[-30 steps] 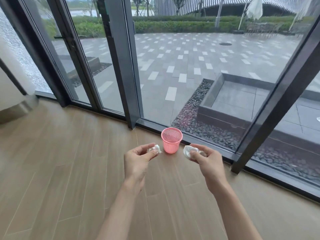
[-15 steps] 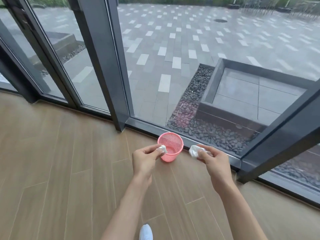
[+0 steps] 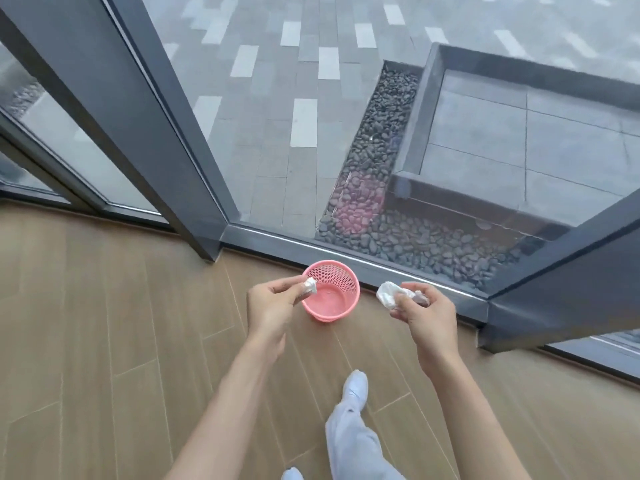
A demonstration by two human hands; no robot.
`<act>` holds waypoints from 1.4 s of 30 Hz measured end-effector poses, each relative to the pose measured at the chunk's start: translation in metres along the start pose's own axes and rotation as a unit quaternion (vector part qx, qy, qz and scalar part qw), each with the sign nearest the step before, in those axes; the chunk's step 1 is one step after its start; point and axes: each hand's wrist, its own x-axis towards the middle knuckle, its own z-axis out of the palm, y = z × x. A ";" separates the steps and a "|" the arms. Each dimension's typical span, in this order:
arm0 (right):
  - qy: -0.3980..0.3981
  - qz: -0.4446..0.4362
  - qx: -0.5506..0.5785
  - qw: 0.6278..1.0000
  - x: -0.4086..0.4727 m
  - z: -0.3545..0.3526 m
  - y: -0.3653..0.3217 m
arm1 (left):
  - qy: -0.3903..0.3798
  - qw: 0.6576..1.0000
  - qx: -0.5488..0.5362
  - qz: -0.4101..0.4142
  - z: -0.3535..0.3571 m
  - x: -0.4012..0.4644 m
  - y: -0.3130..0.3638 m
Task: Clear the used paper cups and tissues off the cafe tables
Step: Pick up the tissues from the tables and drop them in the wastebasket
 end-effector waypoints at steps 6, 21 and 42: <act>-0.047 0.048 -0.068 0.995 0.122 0.046 0.021 | 0.055 0.997 0.046 -0.034 0.049 0.107 -0.021; -0.016 0.188 -0.177 0.966 0.336 0.191 0.313 | -0.040 0.958 0.247 -0.140 0.080 0.390 -0.292; -0.082 0.210 -0.195 0.954 0.380 0.219 0.377 | -0.111 0.911 0.359 -0.170 0.076 0.459 -0.353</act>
